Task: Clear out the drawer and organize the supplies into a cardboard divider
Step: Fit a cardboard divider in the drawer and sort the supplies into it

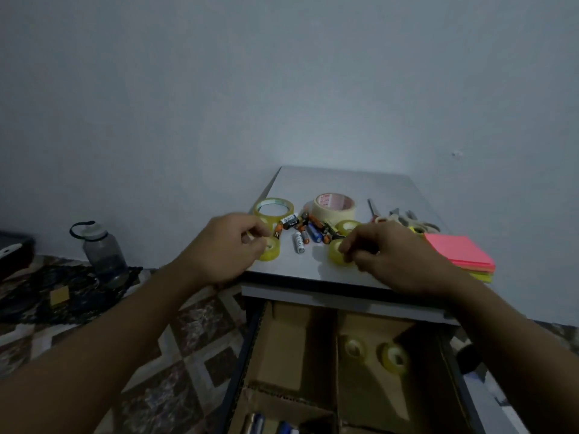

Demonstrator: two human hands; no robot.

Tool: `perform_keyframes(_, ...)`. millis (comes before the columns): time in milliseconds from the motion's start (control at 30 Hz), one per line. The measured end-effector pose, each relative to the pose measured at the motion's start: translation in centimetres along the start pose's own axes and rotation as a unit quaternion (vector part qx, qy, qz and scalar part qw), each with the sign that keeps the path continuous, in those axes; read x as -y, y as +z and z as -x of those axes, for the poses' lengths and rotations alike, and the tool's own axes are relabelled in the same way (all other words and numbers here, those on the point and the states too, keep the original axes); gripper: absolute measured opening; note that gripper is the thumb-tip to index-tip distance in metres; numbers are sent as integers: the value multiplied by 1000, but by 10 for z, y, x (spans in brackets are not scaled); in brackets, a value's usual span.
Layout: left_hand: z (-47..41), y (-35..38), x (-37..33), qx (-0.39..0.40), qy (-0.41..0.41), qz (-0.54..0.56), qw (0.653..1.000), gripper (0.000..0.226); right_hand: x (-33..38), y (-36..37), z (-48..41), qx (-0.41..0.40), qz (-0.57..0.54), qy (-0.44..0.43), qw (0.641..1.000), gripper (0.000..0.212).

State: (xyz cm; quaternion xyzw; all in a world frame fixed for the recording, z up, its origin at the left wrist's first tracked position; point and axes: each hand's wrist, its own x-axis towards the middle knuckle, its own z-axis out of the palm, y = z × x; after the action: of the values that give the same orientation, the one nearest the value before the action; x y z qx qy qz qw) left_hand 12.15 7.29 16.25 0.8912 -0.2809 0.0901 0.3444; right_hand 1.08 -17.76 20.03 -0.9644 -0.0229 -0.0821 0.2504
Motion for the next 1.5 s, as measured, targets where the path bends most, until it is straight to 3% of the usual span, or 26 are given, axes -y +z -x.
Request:
perform_keyframes(233, -56, 16, -2, 35, -4, -77, 996, 22, -39, -9, -56, -33, 86, 45, 995, 26)
perform_keyframes(400, -66, 29, 1, 57, -19, -121, 991, 34, -48, -4, -68, 4, 145, 20, 989, 21)
perform_keyframes(633, -66, 33, -8, 77, -27, -112, 990, 37, -42, 2, -80, 12, 132, -16, 991, 23)
perform_keyframes(967, -63, 32, -16, 150, 25, -181, 972, 79, -31, 10, -102, 17, 147, -12, 989, 35)
perform_keyframes(1267, -68, 36, -14, 122, 40, -154, 980, 60, -20, 20, -108, 2, 153, -47, 987, 30)
perform_keyframes(1500, -72, 40, -19, 128, 44, -156, 978, 55, -22, 22, -111, -1, 118, -27, 993, 28)
